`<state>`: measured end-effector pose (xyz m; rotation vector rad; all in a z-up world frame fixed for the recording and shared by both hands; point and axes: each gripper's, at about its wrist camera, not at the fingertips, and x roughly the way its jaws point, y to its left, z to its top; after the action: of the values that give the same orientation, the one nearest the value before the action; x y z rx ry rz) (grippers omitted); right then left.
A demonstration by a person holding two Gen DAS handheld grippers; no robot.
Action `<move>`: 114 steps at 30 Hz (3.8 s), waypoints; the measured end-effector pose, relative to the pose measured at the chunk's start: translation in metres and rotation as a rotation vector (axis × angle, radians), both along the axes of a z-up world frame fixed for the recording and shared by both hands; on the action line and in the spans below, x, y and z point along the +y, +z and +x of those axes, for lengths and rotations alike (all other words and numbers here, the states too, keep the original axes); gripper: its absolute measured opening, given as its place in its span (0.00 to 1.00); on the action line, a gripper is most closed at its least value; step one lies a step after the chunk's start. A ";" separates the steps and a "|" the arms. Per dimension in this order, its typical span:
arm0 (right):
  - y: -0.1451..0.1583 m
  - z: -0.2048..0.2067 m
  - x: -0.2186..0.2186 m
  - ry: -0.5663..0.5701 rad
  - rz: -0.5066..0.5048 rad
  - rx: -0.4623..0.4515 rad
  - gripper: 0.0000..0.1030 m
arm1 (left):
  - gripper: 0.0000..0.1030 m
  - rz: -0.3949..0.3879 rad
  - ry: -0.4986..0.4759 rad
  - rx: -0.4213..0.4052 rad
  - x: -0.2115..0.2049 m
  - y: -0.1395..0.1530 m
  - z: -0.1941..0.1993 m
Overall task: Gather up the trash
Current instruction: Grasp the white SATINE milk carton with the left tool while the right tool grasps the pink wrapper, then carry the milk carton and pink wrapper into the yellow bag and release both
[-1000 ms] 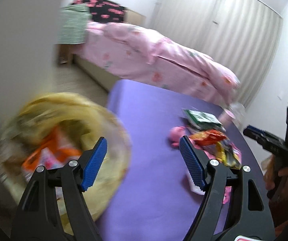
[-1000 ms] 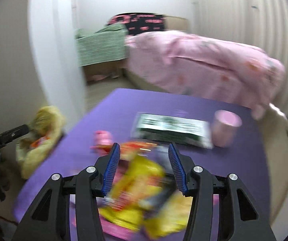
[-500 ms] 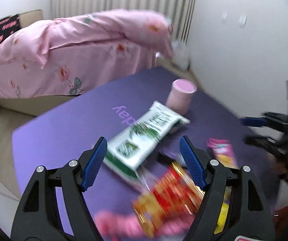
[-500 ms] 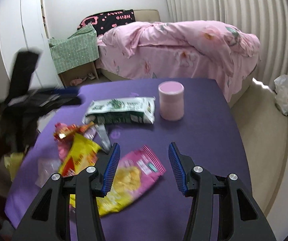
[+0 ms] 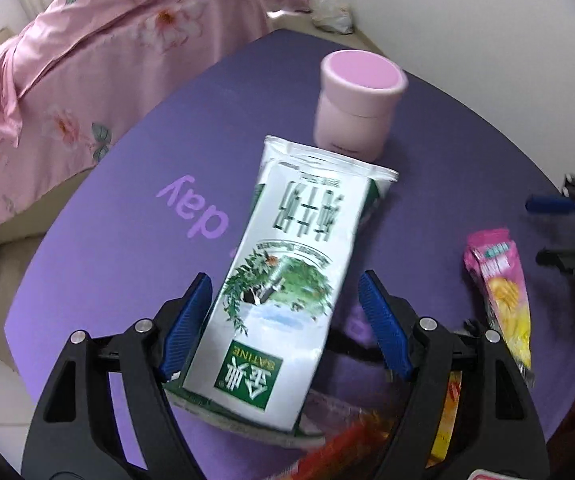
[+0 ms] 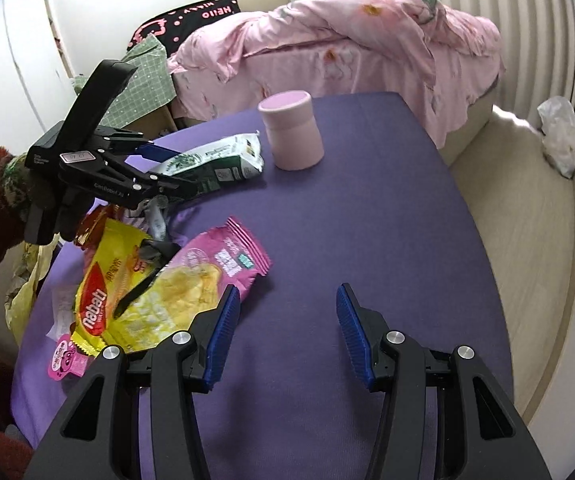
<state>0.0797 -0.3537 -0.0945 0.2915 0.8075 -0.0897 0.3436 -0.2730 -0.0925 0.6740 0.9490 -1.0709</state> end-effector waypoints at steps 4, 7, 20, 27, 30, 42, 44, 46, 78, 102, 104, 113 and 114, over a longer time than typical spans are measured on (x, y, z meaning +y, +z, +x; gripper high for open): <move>-0.007 0.002 0.003 -0.002 0.022 0.028 0.46 | 0.62 -0.028 0.107 0.098 -0.003 -0.004 0.019; -0.008 -0.001 0.006 -0.007 0.012 0.037 0.46 | 0.48 -0.070 0.135 0.110 0.000 0.007 0.018; -0.007 -0.002 0.007 -0.004 0.036 0.066 0.48 | 0.48 -0.457 0.402 -0.075 0.134 0.122 -0.054; -0.003 -0.002 0.017 -0.021 0.082 0.062 0.48 | 0.48 -0.445 0.574 -0.153 0.215 0.097 -0.117; 0.003 -0.005 0.031 -0.020 0.042 0.030 0.48 | 0.48 -0.425 0.682 -0.118 0.244 0.070 -0.141; 0.008 -0.002 0.105 0.144 -0.172 0.066 0.48 | 0.48 -0.416 0.865 0.011 0.271 0.015 -0.161; 0.002 -0.007 0.101 0.126 -0.248 0.096 0.48 | 0.48 -0.416 0.844 0.014 0.267 0.017 -0.164; 0.000 -0.014 0.088 0.085 -0.294 0.123 0.48 | 0.48 -0.414 0.829 0.021 0.263 0.015 -0.165; 0.033 0.034 0.053 0.090 -0.065 -0.057 0.07 | 0.61 -0.368 0.867 0.063 0.266 0.012 -0.150; 0.039 0.002 0.055 0.104 -0.066 -0.092 0.07 | 0.63 -0.200 0.802 0.180 0.237 0.002 -0.092; 0.046 -0.002 0.055 0.105 -0.075 -0.112 0.07 | 0.63 -0.233 0.784 0.156 0.239 0.013 -0.097; 0.087 -0.018 0.070 0.129 -0.105 -0.223 0.07 | 0.62 -0.464 0.734 -0.128 0.265 0.101 -0.153; 0.094 -0.020 0.074 0.136 -0.104 -0.243 0.07 | 0.62 -0.497 0.732 -0.167 0.269 0.111 -0.161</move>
<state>0.0601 -0.2795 -0.0004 0.1444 0.5769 0.0315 0.1821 -0.0037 0.0182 -0.0166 0.6573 -0.5414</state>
